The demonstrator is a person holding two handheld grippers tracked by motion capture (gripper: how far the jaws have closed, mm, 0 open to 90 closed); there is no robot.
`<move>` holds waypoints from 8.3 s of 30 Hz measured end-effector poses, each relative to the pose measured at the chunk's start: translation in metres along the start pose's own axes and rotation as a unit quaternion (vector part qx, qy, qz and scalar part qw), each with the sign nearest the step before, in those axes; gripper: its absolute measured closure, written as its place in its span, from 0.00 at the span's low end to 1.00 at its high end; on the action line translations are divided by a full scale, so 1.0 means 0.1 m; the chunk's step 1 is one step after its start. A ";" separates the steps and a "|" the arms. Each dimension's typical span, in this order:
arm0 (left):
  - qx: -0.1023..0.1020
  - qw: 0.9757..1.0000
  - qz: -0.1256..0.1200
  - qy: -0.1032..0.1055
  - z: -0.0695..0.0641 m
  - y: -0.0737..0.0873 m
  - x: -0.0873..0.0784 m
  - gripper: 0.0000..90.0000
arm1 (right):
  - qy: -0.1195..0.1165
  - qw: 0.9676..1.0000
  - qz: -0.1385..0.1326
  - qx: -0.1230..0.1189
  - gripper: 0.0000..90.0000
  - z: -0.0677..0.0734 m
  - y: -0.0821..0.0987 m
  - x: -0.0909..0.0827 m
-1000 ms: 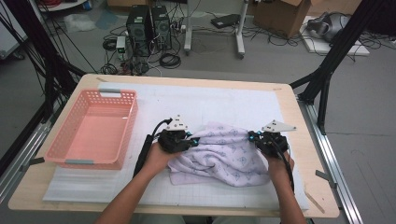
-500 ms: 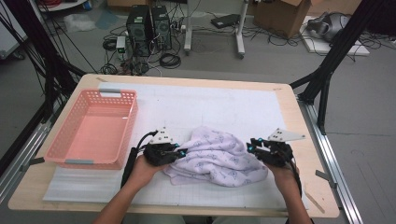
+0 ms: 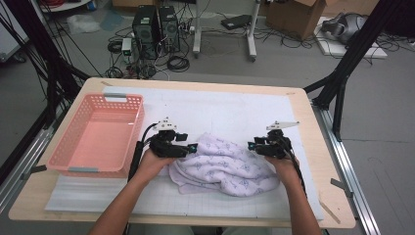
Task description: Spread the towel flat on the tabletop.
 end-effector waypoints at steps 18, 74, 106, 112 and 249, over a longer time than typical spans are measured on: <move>0.020 0.998 0.052 -0.021 -0.08 0.24 0.17 0.91 | 0.037 0.994 -0.071 -0.075 0.97 0.23 -0.24 -0.23; 0.079 0.996 0.023 -0.018 -0.28 0.31 0.24 0.87 | -0.098 0.990 0.058 -0.087 0.97 0.82 -0.06 0.17; 0.032 0.997 -0.009 -0.070 0.01 0.09 0.03 0.49 | 0.178 0.977 -0.116 0.026 0.73 -0.48 -0.77 -0.31; 0.008 0.998 -0.022 -0.057 0.07 0.08 0.01 0.45 | 0.151 0.980 -0.124 0.032 0.65 -0.46 -0.50 -0.60; 0.015 1.000 -0.009 -0.020 -0.16 0.48 -0.04 0.44 | 0.146 0.987 -0.058 -0.018 0.65 -0.29 0.68 -0.92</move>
Point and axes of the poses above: each handheld gripper's, and its own axes: x roughly forward along the jaws, y roughly out of its underside, z roughly to its left, the point moved 10 cm from there along x, roughly forward along the jaws, and after that the axes turned 14 degrees about y, right-handed, at the moved point
